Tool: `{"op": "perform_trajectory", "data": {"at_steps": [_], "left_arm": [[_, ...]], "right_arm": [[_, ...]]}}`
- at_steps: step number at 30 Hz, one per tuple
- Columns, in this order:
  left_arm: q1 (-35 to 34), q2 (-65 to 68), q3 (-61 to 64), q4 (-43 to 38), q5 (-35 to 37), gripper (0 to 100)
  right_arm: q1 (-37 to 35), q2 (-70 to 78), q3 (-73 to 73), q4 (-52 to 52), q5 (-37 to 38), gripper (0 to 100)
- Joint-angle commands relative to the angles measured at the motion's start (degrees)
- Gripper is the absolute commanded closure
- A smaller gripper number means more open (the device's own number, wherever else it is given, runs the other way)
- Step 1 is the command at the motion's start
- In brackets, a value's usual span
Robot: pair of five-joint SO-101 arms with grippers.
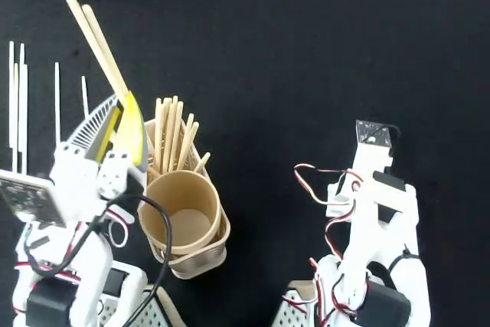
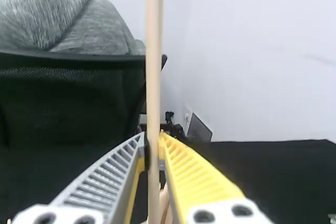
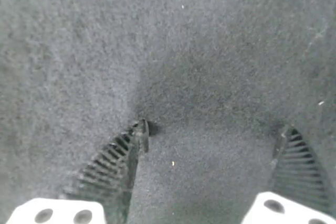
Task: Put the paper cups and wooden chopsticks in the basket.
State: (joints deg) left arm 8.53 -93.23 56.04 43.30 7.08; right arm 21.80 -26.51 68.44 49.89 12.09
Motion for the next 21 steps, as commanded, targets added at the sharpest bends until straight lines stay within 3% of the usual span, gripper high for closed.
{"op": "perform_trajectory", "data": {"at_steps": [1,6,9,15,18,21], "left_arm": [[0.6,-3.1,3.4,0.7,-0.9,97],[0.4,-3.1,3.2,5.0,-1.1,95],[0.1,-3.1,0.6,9.6,0.9,78],[-0.3,-2.9,-8.8,12.6,0.2,81],[-5.8,-0.8,-13.4,14.2,0.2,81],[-15.6,6.7,-19.6,16.1,-0.7,81]], "right_arm": [[0.5,-0.7,0.3,-0.2,0.4,61.6],[0.5,-0.7,0.3,-0.2,0.4,61.6],[0.5,-0.7,0.3,-0.2,0.4,61.6],[0.5,-0.7,0.3,-0.2,0.4,61.6],[0.5,-0.7,0.3,-0.2,0.4,61.6],[0.5,-0.7,0.3,-0.2,0.4,61.6]]}}
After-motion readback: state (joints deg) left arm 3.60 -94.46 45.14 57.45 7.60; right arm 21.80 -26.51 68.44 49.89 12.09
